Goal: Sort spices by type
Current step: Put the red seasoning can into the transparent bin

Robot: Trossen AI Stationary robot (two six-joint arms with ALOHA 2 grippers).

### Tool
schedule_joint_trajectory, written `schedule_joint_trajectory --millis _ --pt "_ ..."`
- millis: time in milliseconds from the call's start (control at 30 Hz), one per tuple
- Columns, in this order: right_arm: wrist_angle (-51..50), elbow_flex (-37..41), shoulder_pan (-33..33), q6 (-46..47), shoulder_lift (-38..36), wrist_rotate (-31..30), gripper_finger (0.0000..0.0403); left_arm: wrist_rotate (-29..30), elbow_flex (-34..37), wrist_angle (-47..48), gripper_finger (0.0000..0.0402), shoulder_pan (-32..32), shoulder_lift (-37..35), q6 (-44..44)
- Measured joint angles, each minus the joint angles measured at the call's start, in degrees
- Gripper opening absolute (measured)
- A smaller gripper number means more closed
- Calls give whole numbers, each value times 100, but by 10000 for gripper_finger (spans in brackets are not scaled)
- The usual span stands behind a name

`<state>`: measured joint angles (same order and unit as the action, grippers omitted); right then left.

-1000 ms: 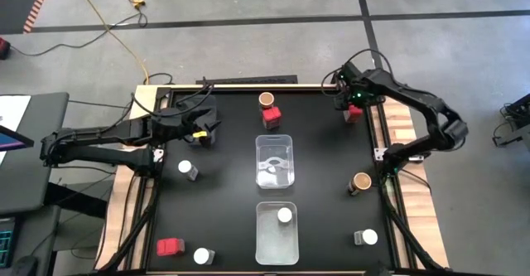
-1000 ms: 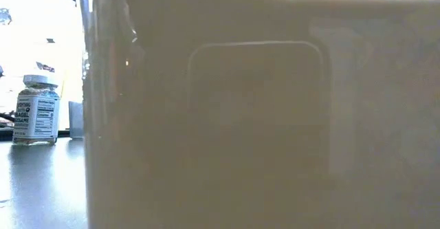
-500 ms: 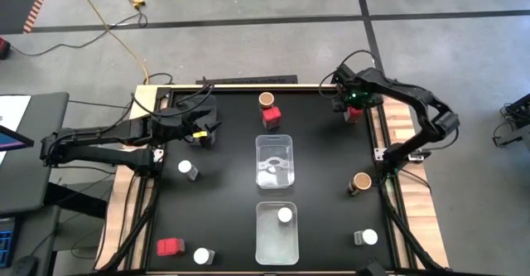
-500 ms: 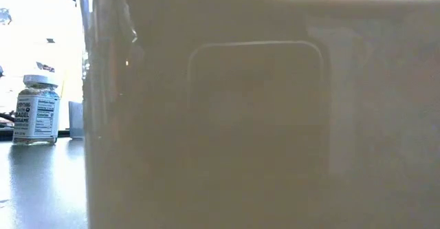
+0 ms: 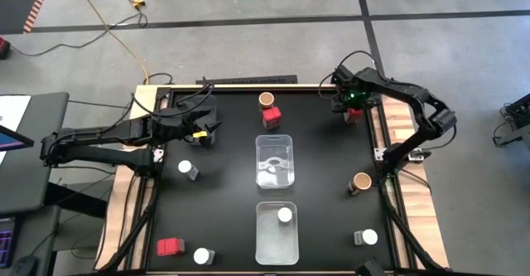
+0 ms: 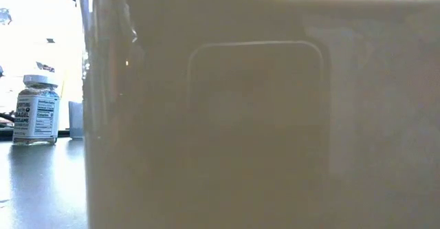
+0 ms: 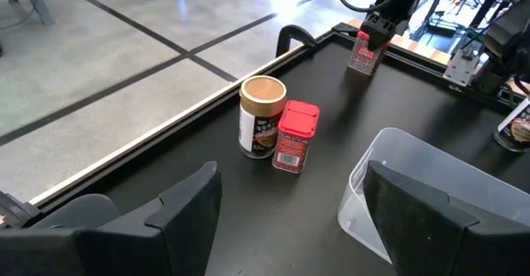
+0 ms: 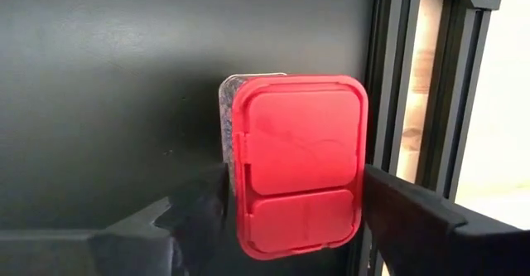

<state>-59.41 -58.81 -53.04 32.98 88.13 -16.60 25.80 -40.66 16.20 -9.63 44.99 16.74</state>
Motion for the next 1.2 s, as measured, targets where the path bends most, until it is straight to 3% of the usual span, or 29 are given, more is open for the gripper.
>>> schedule_joint_trajectory --millis 467,733,1033,1200 --pt "-19 -11 2 17 195 -7 237 2 0 3 281 0 0 46" --pt "-34 17 35 -99 39 12 237 2 0 8 281 0 0 43" --pt "129 17 392 -538 -1088 143 238 4 0 7 281 0 0 -62" --pt "708 -122 889 -977 -1905 691 238 4 0 7 281 0 0 -77"
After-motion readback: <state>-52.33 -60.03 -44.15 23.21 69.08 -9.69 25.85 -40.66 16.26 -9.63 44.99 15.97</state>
